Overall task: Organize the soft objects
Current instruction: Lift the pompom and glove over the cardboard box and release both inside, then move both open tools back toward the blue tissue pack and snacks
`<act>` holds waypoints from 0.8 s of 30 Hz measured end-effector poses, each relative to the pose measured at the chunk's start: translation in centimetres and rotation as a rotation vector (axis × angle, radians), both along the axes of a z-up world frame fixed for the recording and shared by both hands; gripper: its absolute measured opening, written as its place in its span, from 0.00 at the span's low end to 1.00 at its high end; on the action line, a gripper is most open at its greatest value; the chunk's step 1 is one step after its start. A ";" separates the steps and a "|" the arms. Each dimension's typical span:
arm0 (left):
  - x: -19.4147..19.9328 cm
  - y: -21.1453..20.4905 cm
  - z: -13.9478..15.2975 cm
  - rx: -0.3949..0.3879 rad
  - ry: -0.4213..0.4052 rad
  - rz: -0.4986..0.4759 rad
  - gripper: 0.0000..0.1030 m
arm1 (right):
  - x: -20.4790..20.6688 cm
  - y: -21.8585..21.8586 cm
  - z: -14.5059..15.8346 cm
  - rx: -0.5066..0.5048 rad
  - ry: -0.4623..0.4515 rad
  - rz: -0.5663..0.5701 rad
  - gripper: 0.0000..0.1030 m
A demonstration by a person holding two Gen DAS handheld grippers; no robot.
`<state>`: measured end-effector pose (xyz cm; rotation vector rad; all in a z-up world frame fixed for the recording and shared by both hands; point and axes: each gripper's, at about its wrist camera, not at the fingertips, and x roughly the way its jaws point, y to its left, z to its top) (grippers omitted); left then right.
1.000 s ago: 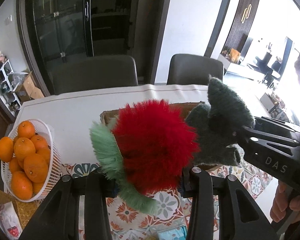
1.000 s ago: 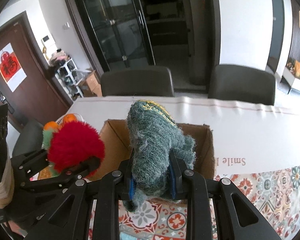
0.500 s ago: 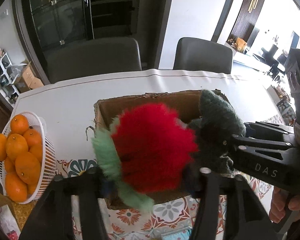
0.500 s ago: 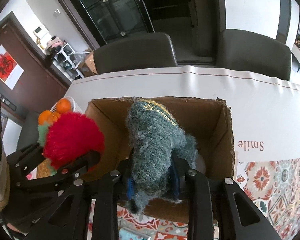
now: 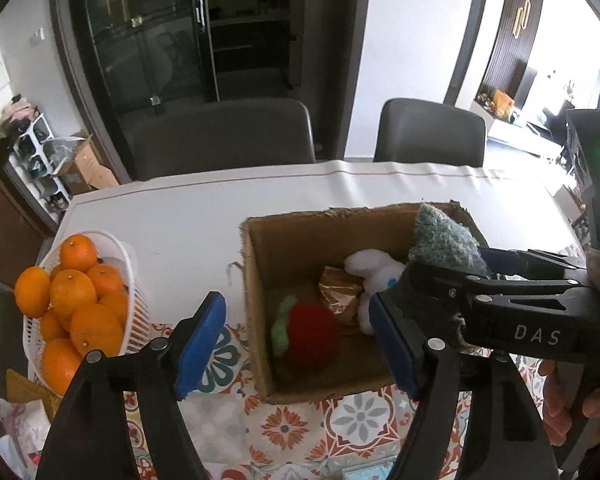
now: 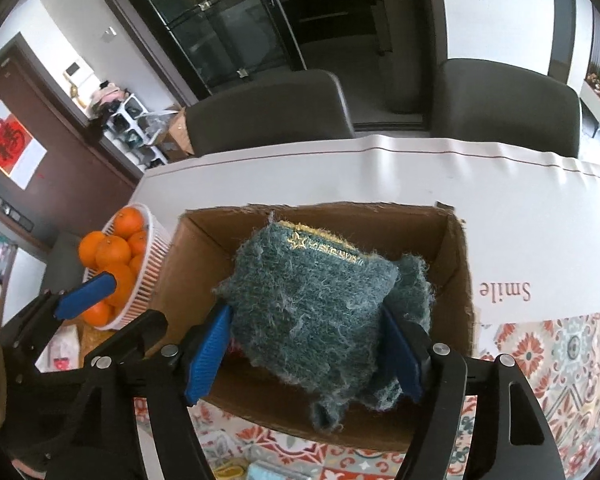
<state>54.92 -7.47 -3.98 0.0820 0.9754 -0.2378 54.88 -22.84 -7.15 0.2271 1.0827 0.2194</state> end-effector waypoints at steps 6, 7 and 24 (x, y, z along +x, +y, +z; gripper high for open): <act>-0.1 2.1 0.8 -0.025 0.002 0.045 0.74 | 0.5 2.1 1.6 0.039 -0.024 0.049 0.74; -0.1 2.4 1.0 -0.028 0.002 0.050 0.74 | 0.6 2.4 1.9 0.046 -0.029 0.055 0.74; -1.5 2.8 1.8 -0.018 -0.020 0.061 0.77 | -0.3 2.7 3.6 -0.066 -0.055 0.020 0.76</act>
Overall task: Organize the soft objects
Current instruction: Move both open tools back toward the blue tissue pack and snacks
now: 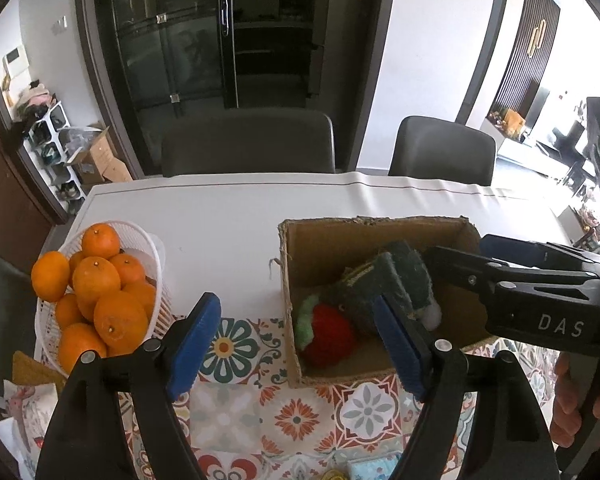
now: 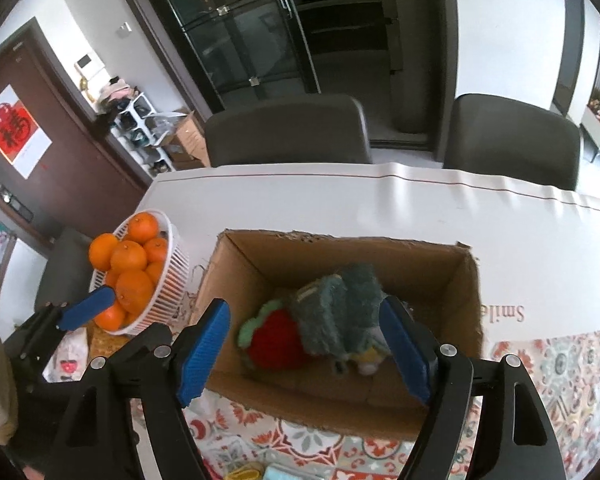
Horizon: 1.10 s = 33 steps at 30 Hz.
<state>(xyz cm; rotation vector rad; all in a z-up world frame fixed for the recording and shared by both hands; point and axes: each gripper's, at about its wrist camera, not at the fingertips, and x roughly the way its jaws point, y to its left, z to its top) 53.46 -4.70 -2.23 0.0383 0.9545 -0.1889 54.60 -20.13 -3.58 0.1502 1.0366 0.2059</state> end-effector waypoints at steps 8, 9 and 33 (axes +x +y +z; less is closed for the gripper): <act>-3.7 0.9 0.6 0.031 -0.036 -0.006 0.77 | -3.9 0.5 1.3 -0.075 -0.063 -0.040 0.76; -4.4 1.2 0.7 0.037 -0.041 -0.005 0.77 | -4.2 0.6 1.4 -0.080 -0.070 -0.040 0.76; -14.8 5.7 -3.8 0.009 0.126 0.138 0.80 | -14.7 3.9 -2.9 -0.074 0.029 -0.061 0.76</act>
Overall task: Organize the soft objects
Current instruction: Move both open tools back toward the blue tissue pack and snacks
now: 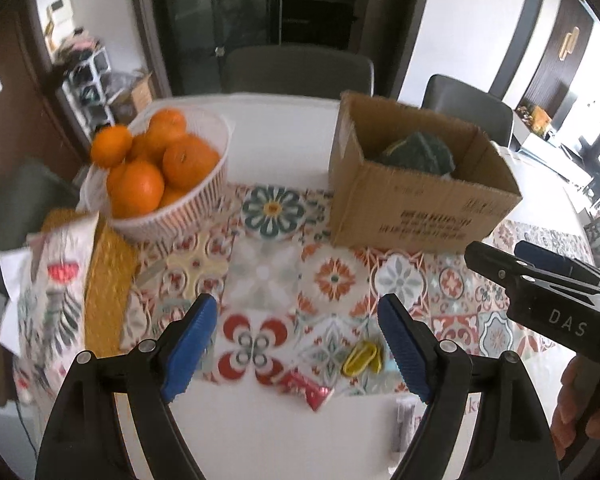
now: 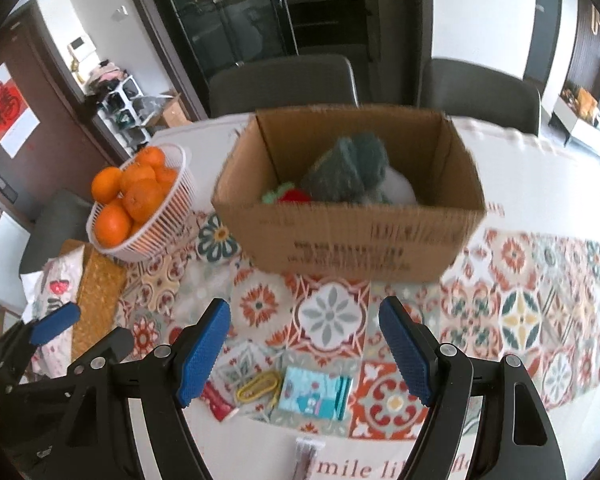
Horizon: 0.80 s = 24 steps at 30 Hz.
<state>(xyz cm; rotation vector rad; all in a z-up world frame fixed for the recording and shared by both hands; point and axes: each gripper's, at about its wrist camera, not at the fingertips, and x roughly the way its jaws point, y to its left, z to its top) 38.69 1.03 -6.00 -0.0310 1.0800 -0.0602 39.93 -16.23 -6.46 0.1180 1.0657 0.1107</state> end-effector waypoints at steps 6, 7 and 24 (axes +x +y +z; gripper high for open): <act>-0.9 0.7 -2.8 -0.037 0.087 0.052 0.80 | -1.0 0.0 -2.9 0.007 0.074 -0.023 0.76; -1.0 0.8 -3.4 -0.046 0.105 0.063 0.80 | -1.1 0.0 -3.5 0.006 0.088 -0.031 0.76; -1.3 2.0 -10.8 -0.149 0.337 0.210 0.80 | -1.5 -0.8 -11.6 0.073 0.329 -0.139 0.76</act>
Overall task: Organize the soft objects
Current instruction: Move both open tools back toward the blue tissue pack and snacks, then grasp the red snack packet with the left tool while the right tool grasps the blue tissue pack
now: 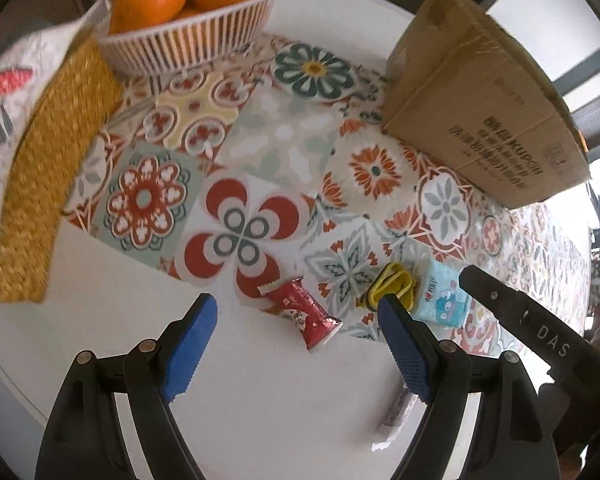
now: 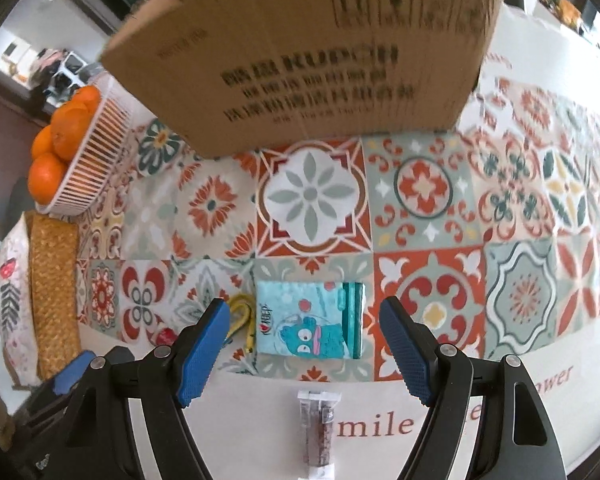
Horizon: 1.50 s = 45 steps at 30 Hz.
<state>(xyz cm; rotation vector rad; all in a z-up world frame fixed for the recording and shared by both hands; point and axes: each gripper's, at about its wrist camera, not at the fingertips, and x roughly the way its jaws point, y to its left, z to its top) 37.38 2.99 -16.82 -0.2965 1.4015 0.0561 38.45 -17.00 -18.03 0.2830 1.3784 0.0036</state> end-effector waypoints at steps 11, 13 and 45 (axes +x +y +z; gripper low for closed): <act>0.0 0.5 -3.0 -0.043 0.075 0.112 0.74 | 0.3 -0.4 -1.8 0.039 0.025 -0.095 0.76; 0.1 0.6 -3.4 -0.032 0.087 0.127 0.72 | 0.3 -0.4 -2.1 0.034 0.034 -0.109 0.76; 0.5 -0.4 -6.5 -0.021 0.117 0.148 0.26 | 2.0 2.2 -5.3 -0.020 0.068 -0.065 0.76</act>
